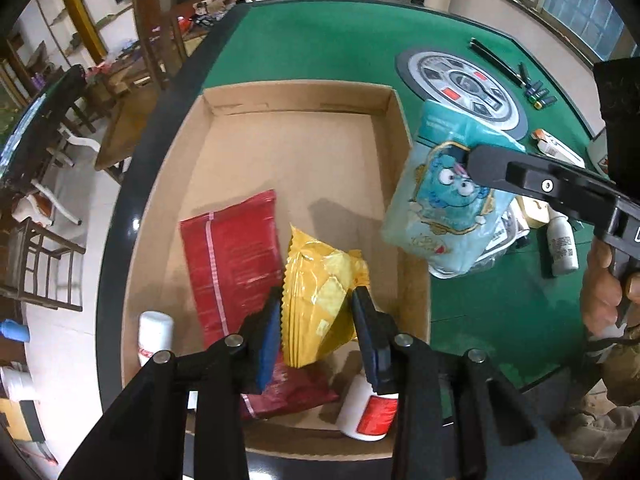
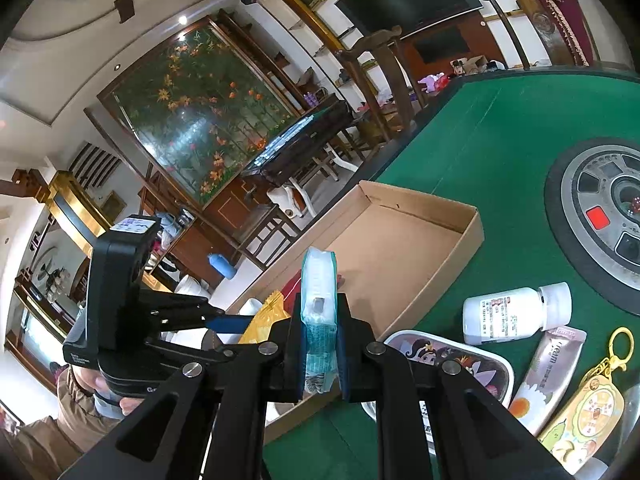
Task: Organize objects
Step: 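Lower yellow packet into tray with left gripper while right gripper carries wipes pack over tray, then release yellow packet with left gripper while right gripper drops wipes pack in tray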
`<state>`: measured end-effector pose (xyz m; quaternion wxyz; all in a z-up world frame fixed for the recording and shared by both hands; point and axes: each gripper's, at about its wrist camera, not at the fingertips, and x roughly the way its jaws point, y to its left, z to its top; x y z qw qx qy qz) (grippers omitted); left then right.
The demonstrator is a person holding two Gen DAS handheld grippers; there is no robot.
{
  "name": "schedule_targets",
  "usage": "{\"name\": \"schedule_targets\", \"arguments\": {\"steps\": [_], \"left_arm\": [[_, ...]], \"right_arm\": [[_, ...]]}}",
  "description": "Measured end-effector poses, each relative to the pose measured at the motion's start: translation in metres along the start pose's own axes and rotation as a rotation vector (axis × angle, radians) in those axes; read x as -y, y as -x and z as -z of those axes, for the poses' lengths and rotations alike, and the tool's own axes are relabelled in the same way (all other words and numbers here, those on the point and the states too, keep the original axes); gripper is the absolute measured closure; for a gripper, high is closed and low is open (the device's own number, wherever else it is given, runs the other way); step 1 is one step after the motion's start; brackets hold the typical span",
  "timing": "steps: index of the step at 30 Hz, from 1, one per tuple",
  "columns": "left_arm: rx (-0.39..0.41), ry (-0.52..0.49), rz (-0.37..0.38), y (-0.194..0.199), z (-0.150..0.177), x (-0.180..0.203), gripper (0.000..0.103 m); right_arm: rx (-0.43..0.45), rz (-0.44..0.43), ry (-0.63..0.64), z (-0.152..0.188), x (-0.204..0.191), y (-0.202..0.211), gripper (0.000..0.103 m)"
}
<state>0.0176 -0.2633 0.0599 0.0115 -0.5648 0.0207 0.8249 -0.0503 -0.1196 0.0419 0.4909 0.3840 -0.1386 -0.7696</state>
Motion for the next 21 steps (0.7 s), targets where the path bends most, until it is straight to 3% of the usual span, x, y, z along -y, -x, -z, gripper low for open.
{"name": "schedule_targets", "arguments": {"steps": [12,21], "left_arm": [[0.002,0.046,-0.072,0.002,0.012,-0.026,0.069],[0.0,-0.068,-0.096,-0.012,0.007,0.007,0.069]], "right_arm": [[-0.004,0.008,-0.001,0.001,-0.001,-0.002,0.09],[0.007,0.047,0.012,-0.009,-0.003,-0.012,0.09]]}}
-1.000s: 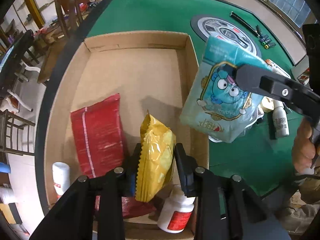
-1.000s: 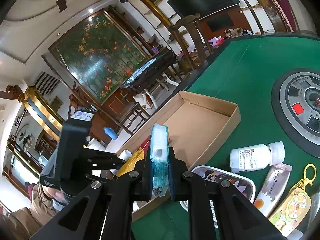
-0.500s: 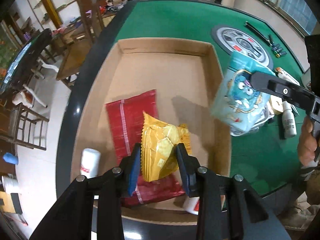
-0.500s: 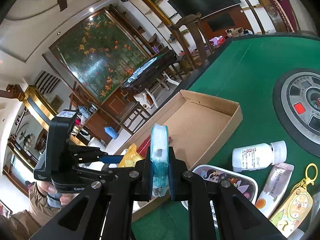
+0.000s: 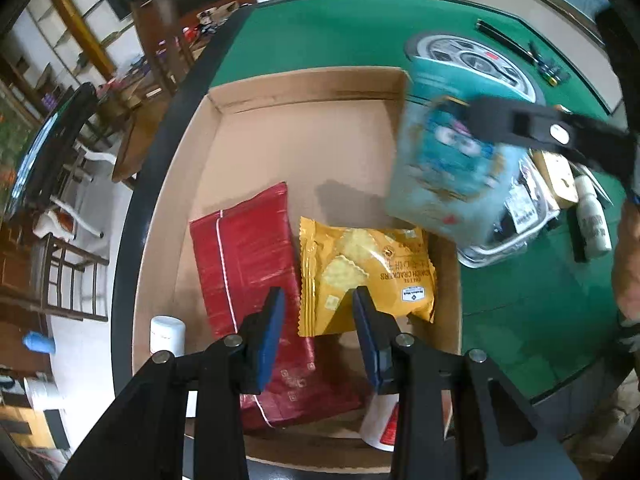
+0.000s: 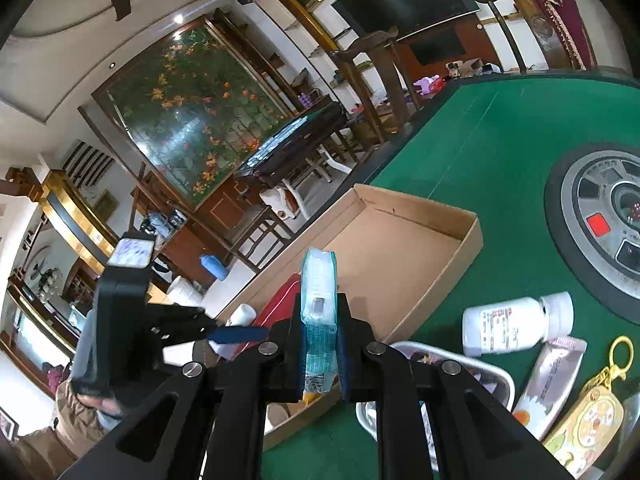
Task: Organize objects
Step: 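Release yellow packet with left gripper while right gripper drops wipes pack in tray, then move left gripper to clear cartoon pouch while right gripper moves to white plastic bottle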
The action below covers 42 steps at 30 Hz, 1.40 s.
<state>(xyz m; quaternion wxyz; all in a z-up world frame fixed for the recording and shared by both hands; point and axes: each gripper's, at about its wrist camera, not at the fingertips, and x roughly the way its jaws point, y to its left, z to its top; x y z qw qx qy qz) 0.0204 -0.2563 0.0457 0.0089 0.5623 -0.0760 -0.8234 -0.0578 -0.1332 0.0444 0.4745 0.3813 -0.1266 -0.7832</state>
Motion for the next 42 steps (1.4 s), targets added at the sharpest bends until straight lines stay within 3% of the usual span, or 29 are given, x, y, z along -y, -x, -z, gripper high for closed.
{"name": "schedule_targets", "arguments": {"steps": [5,10,19,23,25,26,27,29,34,38,42], "left_arm": [[0.008,0.055,-0.002,0.008,0.009,-0.018,0.069],[0.013,0.122,0.016,0.007,0.019,-0.033,0.069],[0.06,0.128,0.048,0.011,0.014,-0.029,0.069],[0.083,0.141,0.068,0.015,0.01,-0.026,0.069],[0.09,0.144,0.076,0.018,0.01,-0.024,0.069],[0.092,0.145,0.078,0.019,0.01,-0.023,0.069],[0.093,0.145,0.08,0.019,0.01,-0.022,0.068],[0.097,0.149,0.088,0.021,0.01,-0.021,0.068],[0.148,0.183,0.157,0.027,0.009,-0.009,0.066],[0.205,0.172,0.22,0.031,0.008,0.022,0.052],[0.217,0.15,0.297,0.026,0.011,0.055,0.049]], "right_arm": [[-0.023,0.038,0.003,-0.01,0.005,-0.027,0.09],[-0.113,0.055,-0.029,-0.004,0.013,-0.059,0.09],[-0.233,-0.083,-0.137,0.008,0.019,-0.075,0.09],[-0.229,-0.117,-0.191,0.007,0.028,-0.075,0.089],[-0.193,-0.038,-0.148,0.005,0.026,-0.067,0.081],[-0.178,-0.018,-0.138,0.003,0.026,-0.063,0.058],[-0.151,-0.028,-0.137,0.002,0.025,-0.056,0.041],[-0.095,-0.006,-0.128,0.0,0.021,-0.037,0.02],[0.022,0.02,-0.094,0.007,0.022,0.026,0.015],[0.145,0.085,-0.11,0.026,0.036,0.082,0.0],[0.268,0.115,-0.185,0.044,0.058,0.124,0.0]]}}
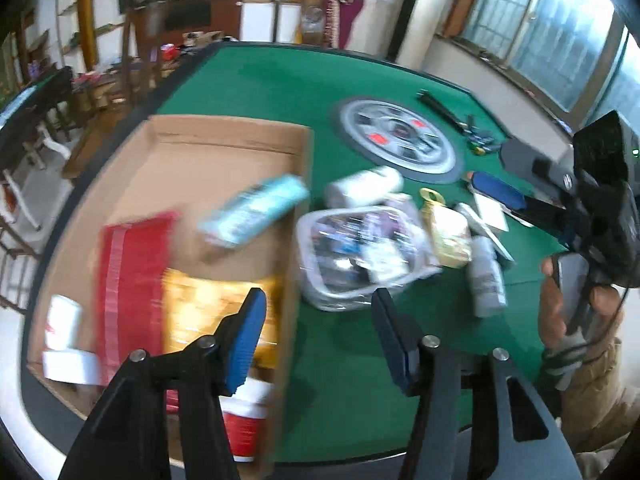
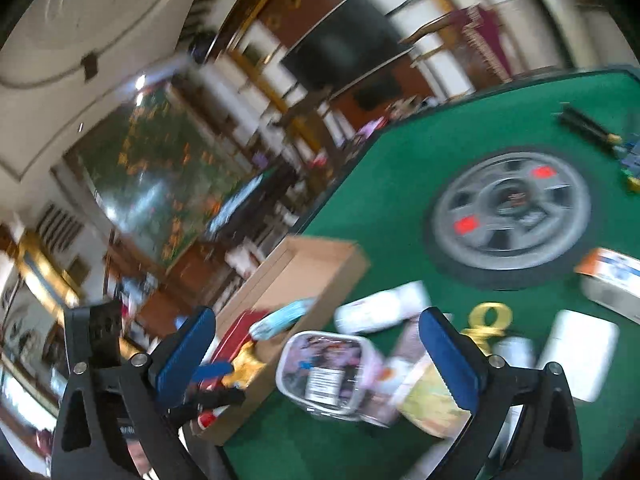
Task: Organize objects
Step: 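Move left gripper to clear cartoon pouch while right gripper moves to white plastic bottle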
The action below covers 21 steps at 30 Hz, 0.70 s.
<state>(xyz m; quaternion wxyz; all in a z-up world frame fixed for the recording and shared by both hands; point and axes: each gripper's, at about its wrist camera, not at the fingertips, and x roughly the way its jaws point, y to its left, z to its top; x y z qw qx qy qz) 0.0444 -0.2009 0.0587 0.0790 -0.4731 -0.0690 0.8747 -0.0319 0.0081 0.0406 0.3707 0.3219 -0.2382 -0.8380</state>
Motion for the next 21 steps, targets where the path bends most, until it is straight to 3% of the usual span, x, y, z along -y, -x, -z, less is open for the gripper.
{"name": "schedule_targets", "arguments": {"steps": [3,8,17,18,21], "left_arm": [[-0.044,-0.005,0.044,-0.015,0.011,0.015,0.049],[-0.1,0.018,0.018,-0.033,0.023,0.016,0.049],[-0.037,-0.008,-0.081,-0.056,-0.002,0.03,0.043],[-0.041,-0.011,-0.07,-0.058,-0.004,0.033,0.042],[-0.065,-0.04,0.111,-0.059,-0.003,0.05,0.042]], "right_arm": [[0.009,-0.005,-0.079,-0.005,0.013,0.005,0.0],[0.004,-0.022,-0.076,-0.01,0.01,0.007,0.0],[0.01,-0.023,-0.062,-0.006,0.012,0.011,0.0],[0.013,-0.022,-0.066,-0.007,0.013,0.01,0.0],[0.028,-0.025,-0.081,-0.011,0.016,0.016,0.0]]}}
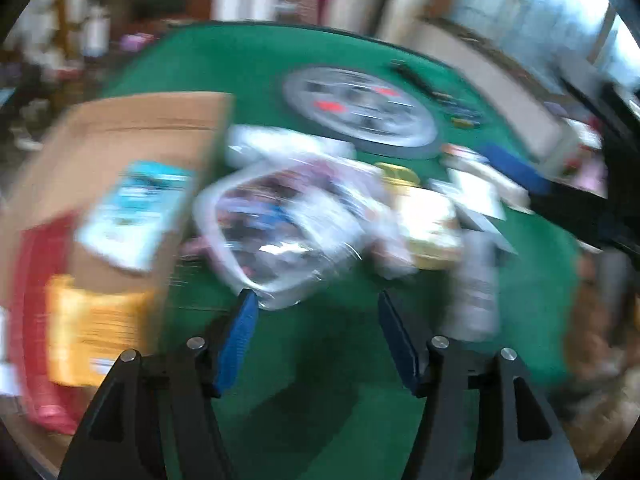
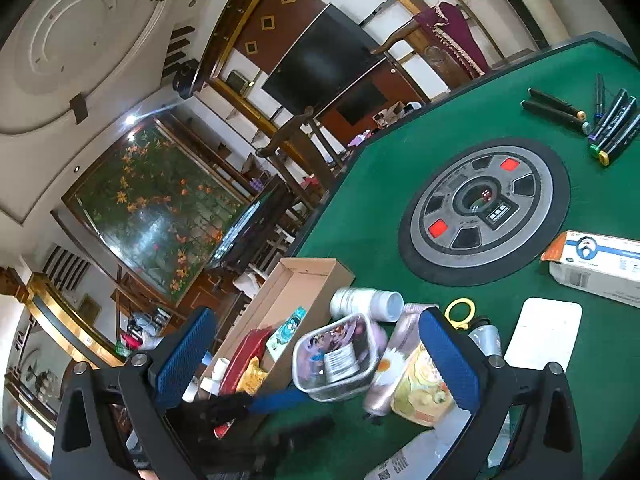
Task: Organize objects
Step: 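Move left gripper to clear cartoon pouch while right gripper moves to white plastic bottle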
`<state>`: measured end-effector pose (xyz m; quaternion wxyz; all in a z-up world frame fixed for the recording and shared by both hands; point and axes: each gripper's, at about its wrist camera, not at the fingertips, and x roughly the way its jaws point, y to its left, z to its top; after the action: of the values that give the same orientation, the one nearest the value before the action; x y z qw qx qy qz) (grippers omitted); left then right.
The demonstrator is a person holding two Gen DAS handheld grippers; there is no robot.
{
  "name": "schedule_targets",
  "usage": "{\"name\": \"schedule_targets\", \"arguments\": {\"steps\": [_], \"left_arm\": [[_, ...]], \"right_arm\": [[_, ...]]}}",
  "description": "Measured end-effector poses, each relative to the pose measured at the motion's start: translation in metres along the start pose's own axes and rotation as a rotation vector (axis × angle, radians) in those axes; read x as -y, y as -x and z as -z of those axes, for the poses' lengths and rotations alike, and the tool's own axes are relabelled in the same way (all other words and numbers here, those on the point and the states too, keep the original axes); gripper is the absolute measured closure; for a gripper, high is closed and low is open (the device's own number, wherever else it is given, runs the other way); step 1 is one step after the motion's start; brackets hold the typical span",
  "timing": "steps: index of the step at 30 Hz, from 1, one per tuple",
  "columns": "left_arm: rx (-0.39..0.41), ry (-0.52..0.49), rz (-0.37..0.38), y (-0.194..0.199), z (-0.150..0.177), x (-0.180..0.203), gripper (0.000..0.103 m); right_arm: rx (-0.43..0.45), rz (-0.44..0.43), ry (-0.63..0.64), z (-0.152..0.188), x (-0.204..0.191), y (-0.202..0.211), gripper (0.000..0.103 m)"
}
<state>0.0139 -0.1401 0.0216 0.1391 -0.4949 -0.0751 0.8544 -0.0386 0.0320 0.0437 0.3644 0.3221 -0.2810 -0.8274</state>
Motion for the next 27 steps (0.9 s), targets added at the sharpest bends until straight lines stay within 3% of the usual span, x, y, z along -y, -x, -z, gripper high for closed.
{"name": "schedule_targets", "arguments": {"steps": [1,2,4,7,11,13,17,20,27], "left_arm": [[-0.01,-0.024,0.063,-0.001,0.002,0.009,0.042],[-0.009,-0.064,0.059,0.0,0.003,0.019,0.042],[0.025,-0.129,-0.038,0.006,0.0,0.028,0.042],[0.052,-0.166,-0.108,0.017,-0.013,0.023,0.042],[0.048,-0.287,-0.209,0.017,-0.038,0.013,0.03],[0.006,-0.354,-0.241,0.005,-0.047,0.014,0.03],[-0.076,-0.473,-0.224,-0.011,-0.052,0.014,0.03],[-0.103,-0.532,-0.216,-0.023,-0.051,0.015,0.023],[-0.136,-0.568,-0.236,-0.031,-0.057,0.016,0.022]], "right_arm": [[0.004,-0.003,-0.005,-0.002,0.001,0.003,0.0],[0.006,-0.002,-0.009,-0.004,0.003,0.005,0.0],[0.012,0.004,-0.016,-0.007,0.006,0.009,0.0],[0.015,0.014,-0.036,-0.009,0.011,0.012,0.0],[0.011,0.012,-0.041,-0.009,0.012,0.011,0.0],[0.014,0.018,-0.026,-0.009,0.01,0.012,0.0],[0.012,0.022,-0.03,-0.009,0.011,0.012,0.0],[0.005,0.024,-0.045,-0.009,0.014,0.01,0.0],[-0.006,0.028,-0.048,-0.009,0.015,0.008,0.0]]}}
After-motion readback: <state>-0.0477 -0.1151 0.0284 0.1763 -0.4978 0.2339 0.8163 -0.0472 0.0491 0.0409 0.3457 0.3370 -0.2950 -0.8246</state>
